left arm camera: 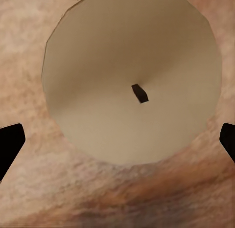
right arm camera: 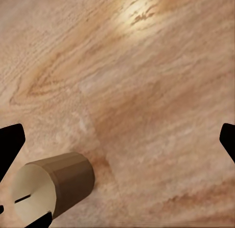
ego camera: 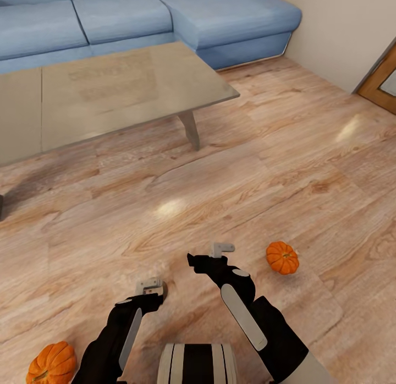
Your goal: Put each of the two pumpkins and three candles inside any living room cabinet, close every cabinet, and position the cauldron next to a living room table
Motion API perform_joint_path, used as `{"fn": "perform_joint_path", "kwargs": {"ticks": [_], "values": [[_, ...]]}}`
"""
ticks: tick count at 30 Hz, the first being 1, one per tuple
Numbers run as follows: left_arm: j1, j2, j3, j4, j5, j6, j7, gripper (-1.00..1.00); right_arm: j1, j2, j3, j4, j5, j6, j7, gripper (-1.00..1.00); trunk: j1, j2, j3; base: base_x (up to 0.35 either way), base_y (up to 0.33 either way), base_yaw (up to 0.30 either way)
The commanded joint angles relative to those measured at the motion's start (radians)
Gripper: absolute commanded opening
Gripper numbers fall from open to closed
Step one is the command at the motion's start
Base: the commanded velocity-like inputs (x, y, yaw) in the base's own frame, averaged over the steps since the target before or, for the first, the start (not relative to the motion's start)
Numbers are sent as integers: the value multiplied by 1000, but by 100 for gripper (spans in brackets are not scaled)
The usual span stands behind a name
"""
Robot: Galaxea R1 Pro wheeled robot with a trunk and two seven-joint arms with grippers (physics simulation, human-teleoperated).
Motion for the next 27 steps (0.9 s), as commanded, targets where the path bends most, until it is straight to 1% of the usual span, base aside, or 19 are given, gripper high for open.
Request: {"fn": "perform_joint_path", "kwargs": {"ticks": [1, 4, 11, 13, 14, 15, 16, 17, 18, 19, 20, 22, 27], "values": [[0, -1, 1, -1, 1, 5, 2, 100, -1, 0, 1, -1, -10, 1, -10, 100, 0, -1, -5, 0, 0, 0], [0, -1, 1, -1, 2, 4, 2, 100, -1, 0, 1, -1, -10, 1, -10, 100, 2, -1, -16, 0, 0, 0], [0, -1, 1, -1, 1, 4, 2, 100, -1, -1, 1, -5, -10, 2, -8, 100, 2, -1, -16, 0, 0, 0], [0, -1, 1, -1, 1, 4, 2, 100, 2, -8, 0, -27, -12, 3, 41, 100, 2, -1, -16, 0, 0, 0], [0, -1, 1, -2, 1, 4, 2, 100, 13, -13, -2, -51, -12, 2, 116, 100, 2, -1, -16, 0, 0, 0], [0, -1, 1, -1, 1, 4, 2, 100, 23, -17, -5, -66, -11, 2, 173, 100, 2, -1, -16, 0, 0, 0], [0, -1, 1, -1, 1, 4, 2, 100, 45, -26, -8, -91, -9, 0, 264, 100, 2, -1, -16, 0, 0, 0], [0, -1, 1, -1, 1, 4, 2, 100, 57, -32, -11, -106, -7, -2, 316, 100, 2, -1, -16, 0, 0, 0], [0, -1, 1, -2, 1, 4, 2, 100, 62, -35, -12, -112, -7, -4, 338, 100, 2, -1, -16, 0, 0, 0], [0, -1, 1, -1, 1, 4, 2, 100, 72, -42, -16, -124, -6, -18, 383, 100, 2, -1, -16, 0, 0, 0], [0, -1, 1, -1, 2, 4, 2, 100, 77, -49, -18, -130, -5, -43, 406, 100, 2, -1, -16, 0, 0, 0], [0, -1, 1, -1, 2, 5, 2, 100, 81, -55, -19, -135, -4, -77, 424, 100, 2, -1, -16, 0, 0, 0], [0, -1, 1, -1, 3, 6, 2, 100, 83, -57, -20, -136, -2, -89, 428, 100, 2, -1, -16, 153, 0, 0]]}}
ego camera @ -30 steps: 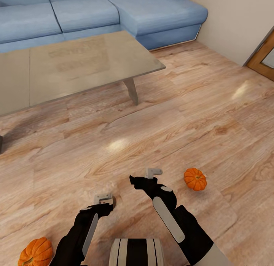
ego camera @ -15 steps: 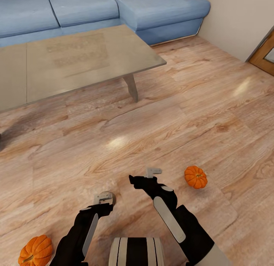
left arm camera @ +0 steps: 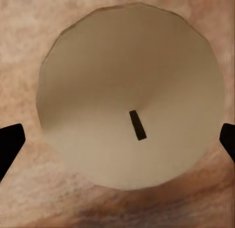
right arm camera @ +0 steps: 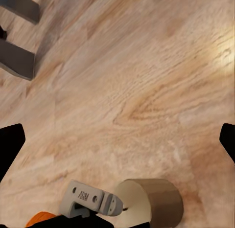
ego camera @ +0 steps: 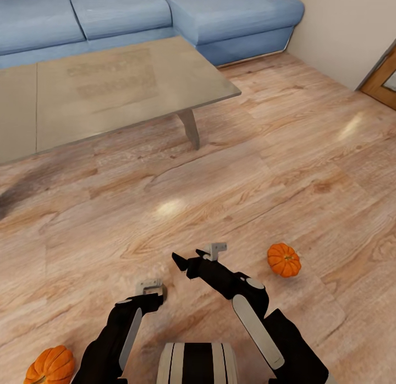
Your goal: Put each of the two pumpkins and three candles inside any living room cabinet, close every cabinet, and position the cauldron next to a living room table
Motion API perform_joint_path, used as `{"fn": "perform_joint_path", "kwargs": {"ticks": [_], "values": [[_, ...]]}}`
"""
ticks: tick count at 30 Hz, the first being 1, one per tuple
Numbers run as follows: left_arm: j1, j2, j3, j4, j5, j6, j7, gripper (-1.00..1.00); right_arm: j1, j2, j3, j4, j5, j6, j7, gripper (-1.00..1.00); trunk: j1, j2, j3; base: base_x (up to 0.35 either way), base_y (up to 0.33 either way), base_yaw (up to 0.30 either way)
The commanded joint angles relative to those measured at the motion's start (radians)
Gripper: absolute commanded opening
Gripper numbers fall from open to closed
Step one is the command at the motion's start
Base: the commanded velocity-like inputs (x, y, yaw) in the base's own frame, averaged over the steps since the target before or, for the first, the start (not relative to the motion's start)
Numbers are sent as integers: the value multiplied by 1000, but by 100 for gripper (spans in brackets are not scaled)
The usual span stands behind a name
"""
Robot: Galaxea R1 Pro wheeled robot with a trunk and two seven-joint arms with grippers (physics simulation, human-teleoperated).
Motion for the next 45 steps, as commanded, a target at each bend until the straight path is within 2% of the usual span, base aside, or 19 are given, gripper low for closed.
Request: {"fn": "perform_joint_path", "kwargs": {"ticks": [1, 20, 23, 36, 37, 45], "values": [[0, -1, 1, -1, 1, 4, 2, 100, 0, 0, -1, -1, -2, 4, 1, 100, 0, 0, -1, 78, 0, 0], [0, -1, 1, -2, -1, 3, 2, 100, 0, 2, 1, 1, -1, 3, -1, 100, 0, 0, -1, 37, 0, 0], [0, -1, 1, -2, 0, 3, 2, 100, 0, 2, 1, 1, -1, 3, -1, 100, 1, -1, -12, 1, 0, 0], [0, -1, 1, -2, 0, 3, 2, 100, 0, 2, 1, 1, 0, 2, -1, 100, 2, -1, -20, 0, 0, 0], [0, -1, 1, -2, 0, 3, 2, -100, 0, 2, 1, 1, 0, 2, -1, 100, 2, -1, -20, 0, 0, 0], [0, -1, 1, -2, 1, -2, 2, -100, 0, 2, 1, 1, 0, 2, -1, 100, 2, -1, -20, 0, 0, 0]]}}
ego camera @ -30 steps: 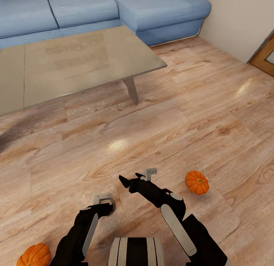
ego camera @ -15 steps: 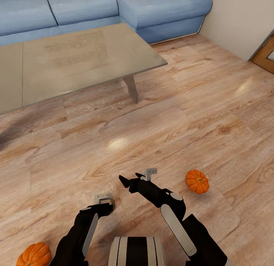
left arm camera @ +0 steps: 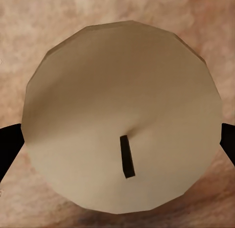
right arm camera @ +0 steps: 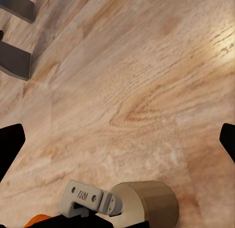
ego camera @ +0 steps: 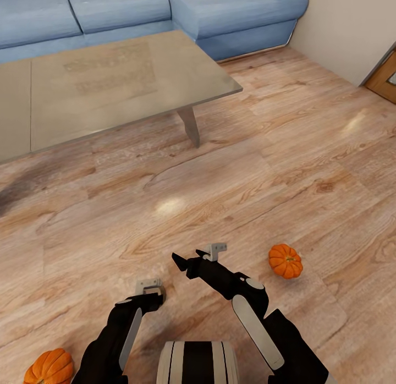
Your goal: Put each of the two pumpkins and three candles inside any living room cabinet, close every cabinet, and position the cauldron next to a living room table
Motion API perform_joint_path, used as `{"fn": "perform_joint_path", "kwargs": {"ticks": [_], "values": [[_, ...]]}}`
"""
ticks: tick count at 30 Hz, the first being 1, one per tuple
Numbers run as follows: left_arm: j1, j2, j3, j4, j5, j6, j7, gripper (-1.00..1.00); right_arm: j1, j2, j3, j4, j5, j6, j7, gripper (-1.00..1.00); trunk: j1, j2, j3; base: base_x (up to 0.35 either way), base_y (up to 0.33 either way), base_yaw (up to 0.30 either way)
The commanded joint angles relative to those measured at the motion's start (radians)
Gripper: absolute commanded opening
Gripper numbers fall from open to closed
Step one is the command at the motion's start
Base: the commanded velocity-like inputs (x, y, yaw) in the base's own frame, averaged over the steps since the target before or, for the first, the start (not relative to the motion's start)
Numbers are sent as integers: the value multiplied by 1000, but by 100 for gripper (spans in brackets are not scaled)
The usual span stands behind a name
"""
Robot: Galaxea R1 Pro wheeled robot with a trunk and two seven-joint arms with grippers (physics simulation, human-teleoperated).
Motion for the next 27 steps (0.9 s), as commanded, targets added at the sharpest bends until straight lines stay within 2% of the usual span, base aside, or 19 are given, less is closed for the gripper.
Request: {"fn": "perform_joint_path", "kwargs": {"ticks": [1, 15, 17, 21, 27], "values": [[0, -1, 1, -1, 2, 5, 2, -100, 0, 0, -1, -1, -2, 5, 1, 100, 0, 0, -1, 0, 0, 0], [0, -1, 1, -1, 2, 5, 2, -100, 0, 0, -1, 1, -2, 5, 0, 100, 0, 0, -1, 0, 0, 0], [0, -1, 1, -1, 2, 5, 2, -100, 0, 0, 0, 1, -2, 5, 0, 100, -1, 0, 7, 0, 0, 0], [0, -1, 1, -1, 2, 5, 2, -100, 0, 0, 1, 1, -2, 5, 0, 100, -1, 0, 7, 0, 0, 0], [0, -1, 2, -1, 2, 5, 2, -100, 0, 1, 1, 1, -2, 5, -1, 100, -4, 2, 30, 0, 0, 0]]}}
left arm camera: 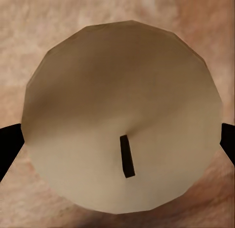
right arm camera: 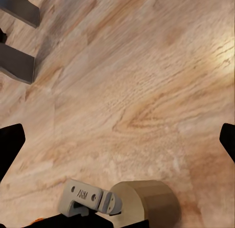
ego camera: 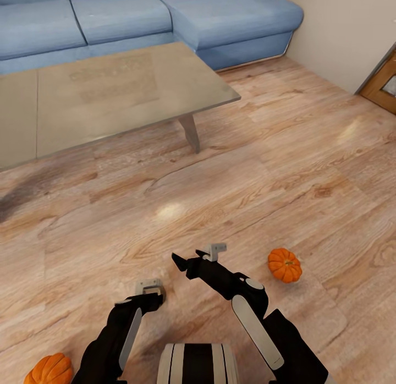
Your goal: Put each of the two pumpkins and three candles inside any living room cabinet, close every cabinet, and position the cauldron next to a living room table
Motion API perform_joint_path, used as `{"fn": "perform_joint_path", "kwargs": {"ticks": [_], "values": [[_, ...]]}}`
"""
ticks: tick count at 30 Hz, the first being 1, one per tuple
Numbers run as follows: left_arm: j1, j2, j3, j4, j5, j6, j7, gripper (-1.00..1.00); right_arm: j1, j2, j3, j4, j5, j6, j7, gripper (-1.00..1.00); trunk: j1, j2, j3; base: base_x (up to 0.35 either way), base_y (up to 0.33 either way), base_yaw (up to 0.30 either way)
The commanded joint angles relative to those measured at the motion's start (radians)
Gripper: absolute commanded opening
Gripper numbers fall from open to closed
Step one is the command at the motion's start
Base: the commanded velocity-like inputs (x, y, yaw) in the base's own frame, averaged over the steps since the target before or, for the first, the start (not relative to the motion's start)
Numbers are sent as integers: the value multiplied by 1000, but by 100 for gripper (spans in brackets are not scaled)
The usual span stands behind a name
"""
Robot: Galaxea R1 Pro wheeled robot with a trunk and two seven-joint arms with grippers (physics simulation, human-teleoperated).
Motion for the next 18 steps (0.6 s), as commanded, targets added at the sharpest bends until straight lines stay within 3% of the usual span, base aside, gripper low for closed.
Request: {"fn": "perform_joint_path", "kwargs": {"ticks": [1, 8, 12, 15, 18], "values": [[0, 0, 2, -1, 2, 5, 2, -100, -1, 0, -1, 0, -2, 5, 1, 100, -1, 0, 3, 0, 0, 0], [0, 2, 10, -17, 3, 8, 4, -100, -1, 1, -6, 2, -6, 10, -1, 100, -2, 1, 15, 0, 0, 0], [0, 4, 13, -71, -2, 24, 5, -100, -1, 3, -43, 6, -7, 13, -1, 100, -3, 1, 27, 0, 0, 0], [0, 7, 18, -159, -4, 118, 6, -100, -1, 6, -61, 8, -6, 15, -1, 100, -5, 2, 38, 0, 0, 0], [0, 47, 43, -203, -1, 178, 7, -100, 0, 10, -63, 8, -5, 16, -78, 100, -6, 3, 50, 0, 0, 0]]}}
